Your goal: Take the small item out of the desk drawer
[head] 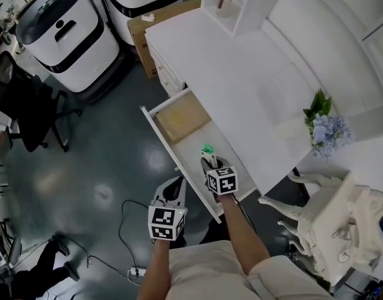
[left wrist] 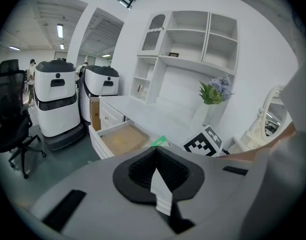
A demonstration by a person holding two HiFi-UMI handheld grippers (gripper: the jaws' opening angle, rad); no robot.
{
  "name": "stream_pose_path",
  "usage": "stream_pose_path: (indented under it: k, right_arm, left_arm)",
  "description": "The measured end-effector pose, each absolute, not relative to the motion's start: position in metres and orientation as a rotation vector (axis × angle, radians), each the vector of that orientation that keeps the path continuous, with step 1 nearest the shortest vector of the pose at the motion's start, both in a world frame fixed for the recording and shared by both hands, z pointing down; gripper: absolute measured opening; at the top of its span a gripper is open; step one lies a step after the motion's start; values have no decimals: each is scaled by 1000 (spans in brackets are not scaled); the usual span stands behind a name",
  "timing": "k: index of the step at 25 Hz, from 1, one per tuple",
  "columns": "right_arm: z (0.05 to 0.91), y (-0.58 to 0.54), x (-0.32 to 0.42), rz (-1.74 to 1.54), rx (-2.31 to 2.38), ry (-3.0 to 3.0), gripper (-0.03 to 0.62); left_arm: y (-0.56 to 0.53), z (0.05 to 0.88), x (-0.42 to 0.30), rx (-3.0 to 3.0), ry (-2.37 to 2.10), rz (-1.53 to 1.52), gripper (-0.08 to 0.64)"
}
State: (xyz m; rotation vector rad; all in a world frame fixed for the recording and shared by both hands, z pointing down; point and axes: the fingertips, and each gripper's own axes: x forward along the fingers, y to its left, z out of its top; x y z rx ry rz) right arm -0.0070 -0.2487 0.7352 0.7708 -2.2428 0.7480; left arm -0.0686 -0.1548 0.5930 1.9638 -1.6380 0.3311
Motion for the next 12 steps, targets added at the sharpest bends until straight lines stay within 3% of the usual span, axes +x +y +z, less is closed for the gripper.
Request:
stream_pose_path:
  k: [12]
  right_arm:
    - [675, -237, 1, 769, 864, -2374, 107]
  left_arm:
    - [-166, 583, -62, 2063, -1583, 330, 17]
